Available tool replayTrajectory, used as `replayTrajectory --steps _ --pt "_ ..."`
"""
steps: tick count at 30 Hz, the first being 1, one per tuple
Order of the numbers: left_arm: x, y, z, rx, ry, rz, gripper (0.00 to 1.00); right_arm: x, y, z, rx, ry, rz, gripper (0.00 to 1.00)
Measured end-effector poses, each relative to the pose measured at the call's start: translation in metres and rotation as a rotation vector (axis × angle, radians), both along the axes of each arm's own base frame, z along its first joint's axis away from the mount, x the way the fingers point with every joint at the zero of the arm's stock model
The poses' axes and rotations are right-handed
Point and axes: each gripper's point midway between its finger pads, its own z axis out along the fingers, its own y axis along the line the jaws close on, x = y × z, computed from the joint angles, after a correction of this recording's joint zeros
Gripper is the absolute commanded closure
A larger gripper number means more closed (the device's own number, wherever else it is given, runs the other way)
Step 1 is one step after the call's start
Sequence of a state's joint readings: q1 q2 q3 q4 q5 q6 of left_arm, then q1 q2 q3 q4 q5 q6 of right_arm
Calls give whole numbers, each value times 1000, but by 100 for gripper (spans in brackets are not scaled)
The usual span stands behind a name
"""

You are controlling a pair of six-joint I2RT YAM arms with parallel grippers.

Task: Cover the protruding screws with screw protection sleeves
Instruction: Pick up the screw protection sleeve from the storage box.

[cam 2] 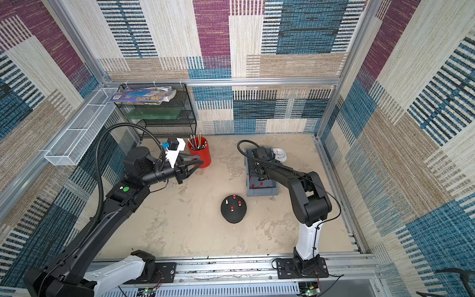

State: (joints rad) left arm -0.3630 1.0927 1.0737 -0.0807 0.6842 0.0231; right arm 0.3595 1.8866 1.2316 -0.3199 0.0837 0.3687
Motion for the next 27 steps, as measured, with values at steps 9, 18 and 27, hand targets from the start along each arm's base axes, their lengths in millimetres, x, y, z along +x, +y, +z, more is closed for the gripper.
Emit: replayTrajectory --steps 9,18,27 --pt "3 -1 -4 5 13 0 70 -5 10 -9 77 25 32 74" --pt "3 -1 -4 8 11 -1 70 -8 23 -19 203 66 62 72" --pt "5 -2 -7 12 18 -4 70 -12 30 -24 288 87 64 72"
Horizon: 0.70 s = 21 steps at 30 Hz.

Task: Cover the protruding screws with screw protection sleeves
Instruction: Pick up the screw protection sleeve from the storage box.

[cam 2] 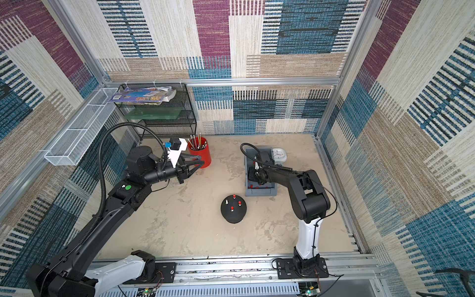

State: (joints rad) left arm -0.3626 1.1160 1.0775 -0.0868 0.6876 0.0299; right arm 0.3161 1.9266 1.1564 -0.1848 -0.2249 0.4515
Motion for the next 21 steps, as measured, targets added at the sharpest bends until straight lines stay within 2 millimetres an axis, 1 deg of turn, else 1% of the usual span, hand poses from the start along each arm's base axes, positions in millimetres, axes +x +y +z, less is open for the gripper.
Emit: replayTrajectory --steps 7,12,21 --pt "0 0 0 0 0 0 70 5 2 -1 23 -3 -8 74" --pt "0 0 0 0 0 0 70 11 4 -2 18 -7 -12 79" --pt "0 0 0 -1 -1 -1 70 11 1 -4 -59 -13 -14 78"
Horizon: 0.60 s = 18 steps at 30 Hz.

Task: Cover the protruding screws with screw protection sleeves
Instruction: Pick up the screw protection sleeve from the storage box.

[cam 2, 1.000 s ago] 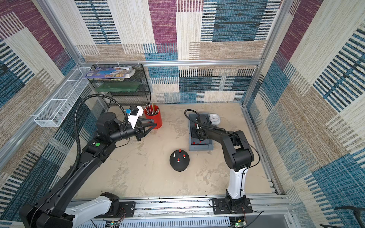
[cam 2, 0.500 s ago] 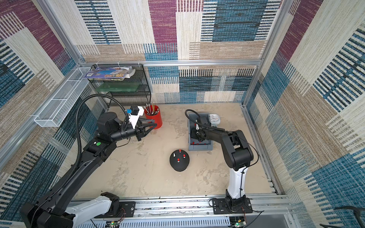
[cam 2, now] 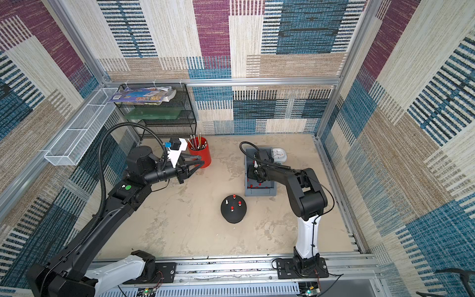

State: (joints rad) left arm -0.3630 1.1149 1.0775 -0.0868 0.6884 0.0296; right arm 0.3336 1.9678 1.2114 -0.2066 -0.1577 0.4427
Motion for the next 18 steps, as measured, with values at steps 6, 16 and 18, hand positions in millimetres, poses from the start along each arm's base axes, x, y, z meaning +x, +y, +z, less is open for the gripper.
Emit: replayTrajectory --steps 6,16,18 --pt "0 0 0 0 0 0 70 -2 6 -2 -59 -10 20 81" --pt "0 0 0 -1 4 1 70 -13 6 -1 -77 -2 41 81" --pt "1 0 -1 -1 6 0 70 -13 4 0 -79 1 42 80"
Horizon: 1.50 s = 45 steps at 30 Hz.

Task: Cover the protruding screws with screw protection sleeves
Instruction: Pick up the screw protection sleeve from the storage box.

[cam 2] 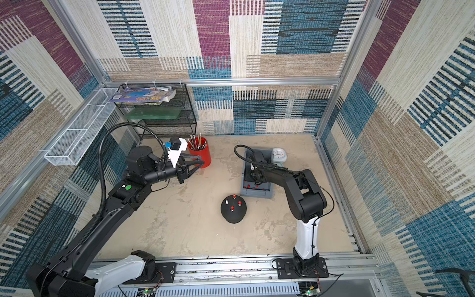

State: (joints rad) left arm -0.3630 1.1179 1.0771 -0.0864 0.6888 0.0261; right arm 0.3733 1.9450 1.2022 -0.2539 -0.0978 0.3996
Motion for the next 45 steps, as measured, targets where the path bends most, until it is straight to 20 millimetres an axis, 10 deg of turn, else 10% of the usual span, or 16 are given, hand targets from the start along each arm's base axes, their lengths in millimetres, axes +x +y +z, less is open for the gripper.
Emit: replayTrajectory --steps 45 --pt "-3 -2 -1 -5 8 -23 70 5 0 -1 -81 -16 52 91"
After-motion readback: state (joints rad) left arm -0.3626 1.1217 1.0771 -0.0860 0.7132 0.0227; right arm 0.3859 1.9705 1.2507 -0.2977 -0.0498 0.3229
